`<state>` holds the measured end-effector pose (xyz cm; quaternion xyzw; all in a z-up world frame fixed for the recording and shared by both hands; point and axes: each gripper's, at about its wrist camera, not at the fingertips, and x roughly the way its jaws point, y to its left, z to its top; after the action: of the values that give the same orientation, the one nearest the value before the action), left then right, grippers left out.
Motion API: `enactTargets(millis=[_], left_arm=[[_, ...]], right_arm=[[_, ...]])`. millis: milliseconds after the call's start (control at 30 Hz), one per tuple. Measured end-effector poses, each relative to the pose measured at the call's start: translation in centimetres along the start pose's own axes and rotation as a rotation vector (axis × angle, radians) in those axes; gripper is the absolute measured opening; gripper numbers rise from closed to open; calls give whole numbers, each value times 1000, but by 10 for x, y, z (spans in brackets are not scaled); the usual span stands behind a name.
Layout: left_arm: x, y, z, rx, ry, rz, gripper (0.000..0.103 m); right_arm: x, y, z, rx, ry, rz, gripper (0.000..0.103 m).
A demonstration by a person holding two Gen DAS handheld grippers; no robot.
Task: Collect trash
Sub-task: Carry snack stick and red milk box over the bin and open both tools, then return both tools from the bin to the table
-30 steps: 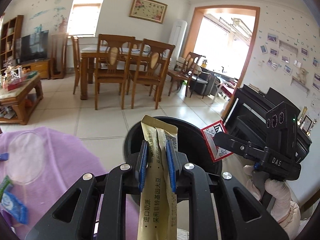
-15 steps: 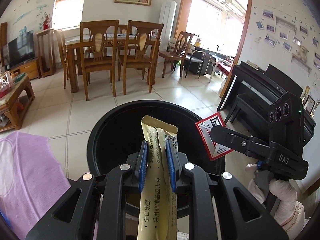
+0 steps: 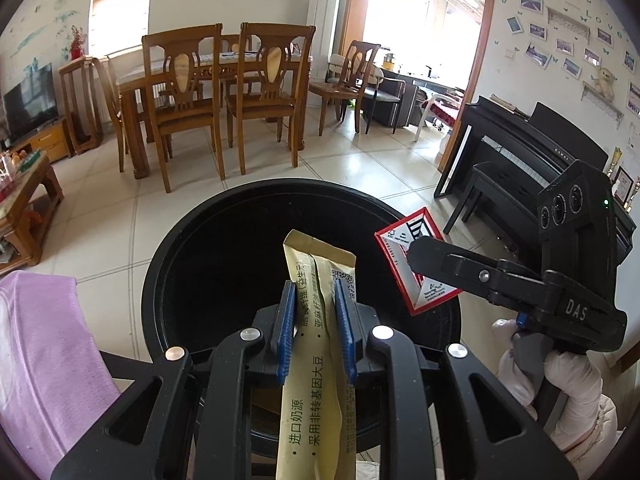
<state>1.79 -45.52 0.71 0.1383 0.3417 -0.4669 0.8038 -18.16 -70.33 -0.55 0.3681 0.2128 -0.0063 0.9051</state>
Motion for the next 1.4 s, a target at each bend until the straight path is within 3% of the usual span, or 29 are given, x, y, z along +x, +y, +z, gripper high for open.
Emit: enactTargets(millis=[133, 267, 367, 500, 633, 767, 1067, 1400], left_arm=[[-1, -3, 0, 5, 10, 12, 24], [-9, -3, -3, 8, -13, 31, 63], [-18, -7, -4, 27, -37, 56, 67], [-34, -6, -8, 20, -60, 66, 81], [-50, 0, -10, 16, -82, 80, 86], [-70, 7, -16, 12, -109, 101, 98], [-116, 53, -51, -69, -122, 173, 98], [-203, 164, -121, -328, -176, 289, 98]], right_arm=[[1, 4, -1, 5, 2, -7, 88], [2, 5, 1, 16, 5, -13, 88], [1, 5, 2, 18, 3, -19, 88], [1, 6, 5, 25, -1, -21, 95], [2, 17, 5, 19, -5, -31, 95], [6, 34, 2, -2, 3, -39, 95], [34, 98, -15, -106, 58, -31, 95], [93, 203, -56, -289, 153, 33, 95]])
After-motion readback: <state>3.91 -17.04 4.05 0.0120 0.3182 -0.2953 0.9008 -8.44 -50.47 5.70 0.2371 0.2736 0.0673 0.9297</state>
